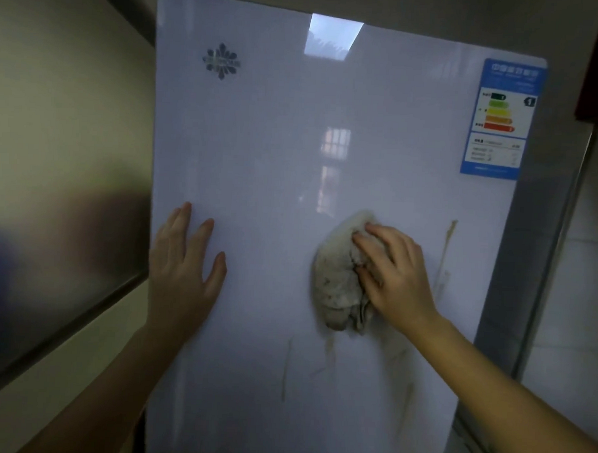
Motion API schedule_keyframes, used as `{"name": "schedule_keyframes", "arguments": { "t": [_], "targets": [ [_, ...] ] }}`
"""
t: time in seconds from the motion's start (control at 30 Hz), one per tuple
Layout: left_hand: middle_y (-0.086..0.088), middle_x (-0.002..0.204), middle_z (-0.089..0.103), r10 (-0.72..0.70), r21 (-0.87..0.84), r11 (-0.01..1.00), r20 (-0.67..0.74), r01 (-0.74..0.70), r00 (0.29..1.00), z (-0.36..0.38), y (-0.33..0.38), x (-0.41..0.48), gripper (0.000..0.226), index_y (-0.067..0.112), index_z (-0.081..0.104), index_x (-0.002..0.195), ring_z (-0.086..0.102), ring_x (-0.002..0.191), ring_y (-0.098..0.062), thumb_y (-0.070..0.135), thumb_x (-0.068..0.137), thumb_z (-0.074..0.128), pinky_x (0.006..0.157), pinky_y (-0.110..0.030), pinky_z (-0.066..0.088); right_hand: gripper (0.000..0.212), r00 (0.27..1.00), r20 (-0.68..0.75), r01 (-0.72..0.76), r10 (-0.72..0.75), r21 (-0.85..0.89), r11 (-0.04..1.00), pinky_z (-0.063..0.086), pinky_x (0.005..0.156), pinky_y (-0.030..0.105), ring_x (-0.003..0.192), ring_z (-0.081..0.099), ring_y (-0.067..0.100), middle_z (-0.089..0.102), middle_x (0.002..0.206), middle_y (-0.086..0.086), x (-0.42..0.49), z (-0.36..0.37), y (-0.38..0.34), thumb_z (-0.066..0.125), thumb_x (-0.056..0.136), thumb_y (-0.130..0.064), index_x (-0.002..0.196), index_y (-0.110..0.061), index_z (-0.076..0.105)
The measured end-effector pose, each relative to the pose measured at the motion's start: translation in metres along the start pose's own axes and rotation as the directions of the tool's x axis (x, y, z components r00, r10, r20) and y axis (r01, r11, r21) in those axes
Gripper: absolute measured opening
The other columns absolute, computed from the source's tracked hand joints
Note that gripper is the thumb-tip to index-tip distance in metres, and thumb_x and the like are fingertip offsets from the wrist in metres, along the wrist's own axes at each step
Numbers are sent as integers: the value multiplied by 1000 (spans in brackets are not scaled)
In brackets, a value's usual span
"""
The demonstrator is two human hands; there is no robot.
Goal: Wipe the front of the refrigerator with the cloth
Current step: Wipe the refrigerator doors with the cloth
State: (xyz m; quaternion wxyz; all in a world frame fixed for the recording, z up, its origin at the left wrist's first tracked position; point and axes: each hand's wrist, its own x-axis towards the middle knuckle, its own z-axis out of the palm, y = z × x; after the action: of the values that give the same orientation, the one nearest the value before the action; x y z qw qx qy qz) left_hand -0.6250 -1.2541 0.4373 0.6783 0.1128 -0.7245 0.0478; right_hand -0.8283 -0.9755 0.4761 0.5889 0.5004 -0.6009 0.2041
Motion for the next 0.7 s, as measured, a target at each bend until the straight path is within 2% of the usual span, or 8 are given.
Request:
{"name": "schedule_keyframes", "arguments": {
  "t": [0.07,0.13,0.2,0.27,0.4,0.53,0.6,0.7],
  "targets": [
    [-24,158,39,40,-6,999,15,-40,999,7,20,-1,50,2,55,141,38,146,-42,26,97,58,120,-51,29,38,984,54,167,-168,28,986,47,101,45,122,59,37,62,136,19,-12,4,-6,66,95,-14,132,-10,67],
    [-22,159,39,92,-12,996,45,-92,995,16,39,0,51,4,54,142,36,148,-39,29,98,56,122,-50,26,34,927,124,349,-354,64,935,50,98,43,121,62,33,65,135,15,-26,7,-10,65,96,-13,130,-15,69],
    [-21,160,39,144,-14,990,56,-144,988,24,54,1,50,5,54,143,36,148,-39,28,99,56,122,-51,27,34,891,153,419,-427,85,904,51,98,41,121,64,31,66,135,11,-33,7,-5,66,96,-12,130,-18,69],
    [-21,160,39,180,-14,984,55,-180,982,30,66,5,49,6,54,143,38,148,-39,28,99,56,122,-52,29,36,911,126,385,-393,81,919,51,97,41,122,63,31,65,135,11,-27,1,9,69,94,-13,130,-18,69],
    [-21,159,40,195,-9,981,72,-194,978,40,90,14,48,6,56,141,39,147,-38,28,99,57,119,-50,35,39,971,46,231,-233,43,972,46,98,42,123,58,34,63,137,15,6,-22,53,66,97,-19,136,-14,65],
    [-21,158,41,188,45,981,61,-191,980,48,110,25,48,5,57,140,40,146,-40,28,98,57,118,-52,35,50,997,21,76,-76,20,997,44,99,45,126,52,34,57,140,15,39,-49,98,70,93,-24,141,-13,59],
    [-21,158,41,190,67,979,52,-193,980,53,121,29,49,5,57,141,39,146,-40,28,98,57,118,-52,35,53,998,17,54,-55,28,998,42,100,44,127,51,33,56,140,14,45,-55,109,72,91,-22,141,-13,58],
    [-21,159,41,189,95,976,58,-194,980,58,135,32,50,5,56,142,38,147,-39,30,99,55,119,-52,34,53,994,39,102,-104,54,993,42,101,43,127,50,32,56,140,14,39,-57,109,73,91,-23,141,-12,59]
  ]
}}
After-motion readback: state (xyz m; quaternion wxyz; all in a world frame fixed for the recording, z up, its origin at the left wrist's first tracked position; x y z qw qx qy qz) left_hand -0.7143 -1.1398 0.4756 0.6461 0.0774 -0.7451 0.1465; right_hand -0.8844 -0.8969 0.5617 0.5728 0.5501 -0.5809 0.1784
